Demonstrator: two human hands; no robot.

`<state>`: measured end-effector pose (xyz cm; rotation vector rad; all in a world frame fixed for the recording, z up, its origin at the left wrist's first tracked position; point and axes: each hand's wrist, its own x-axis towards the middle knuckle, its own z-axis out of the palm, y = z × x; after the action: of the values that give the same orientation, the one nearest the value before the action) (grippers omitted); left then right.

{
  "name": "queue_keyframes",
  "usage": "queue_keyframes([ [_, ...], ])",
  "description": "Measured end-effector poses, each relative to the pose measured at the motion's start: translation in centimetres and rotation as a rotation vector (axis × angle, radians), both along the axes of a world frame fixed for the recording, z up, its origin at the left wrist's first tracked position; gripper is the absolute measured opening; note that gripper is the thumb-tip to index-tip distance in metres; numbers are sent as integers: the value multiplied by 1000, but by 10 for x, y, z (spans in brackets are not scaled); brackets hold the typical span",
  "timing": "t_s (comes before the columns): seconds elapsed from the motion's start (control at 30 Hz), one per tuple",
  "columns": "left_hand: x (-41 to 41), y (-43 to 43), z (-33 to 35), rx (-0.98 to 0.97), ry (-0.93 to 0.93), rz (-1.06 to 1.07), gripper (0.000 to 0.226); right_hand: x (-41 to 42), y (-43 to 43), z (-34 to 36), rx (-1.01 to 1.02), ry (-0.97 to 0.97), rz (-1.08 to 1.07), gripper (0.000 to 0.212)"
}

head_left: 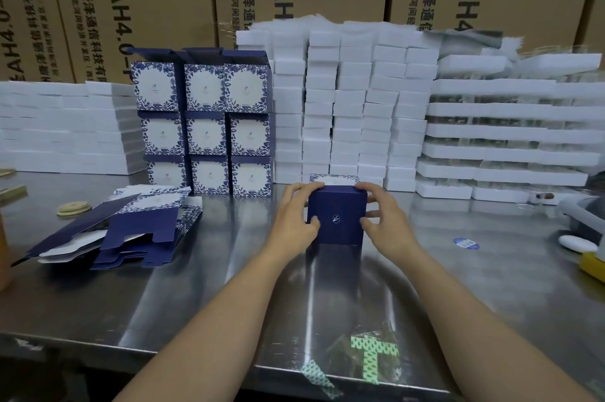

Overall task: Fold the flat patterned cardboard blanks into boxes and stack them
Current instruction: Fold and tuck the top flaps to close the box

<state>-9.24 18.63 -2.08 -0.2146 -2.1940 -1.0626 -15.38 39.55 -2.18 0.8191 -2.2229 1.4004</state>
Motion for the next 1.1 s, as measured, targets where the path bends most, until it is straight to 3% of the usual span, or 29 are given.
queue_keyframes([
  [0.17, -1, 2, -1, -167, 34, 119, 56, -2, 0, 0, 74, 63, -60, 61],
  [0.33, -2, 10, 6, -353, 227, 212, 43, 1, -10, 7, 127, 244, -106, 36],
  [0.47, -5, 15, 9, -304, 281, 213, 28, 7, -19, 10, 94, 273, -77, 22],
  [0.57, -5, 18, 10, -283, 284, 219, 21, 6, -21, 10, 21, 215, -52, 24],
  [1.1, -13, 10, 13, -103, 198, 127, 12, -2, -25, 14, 33, 235, -59, 16],
])
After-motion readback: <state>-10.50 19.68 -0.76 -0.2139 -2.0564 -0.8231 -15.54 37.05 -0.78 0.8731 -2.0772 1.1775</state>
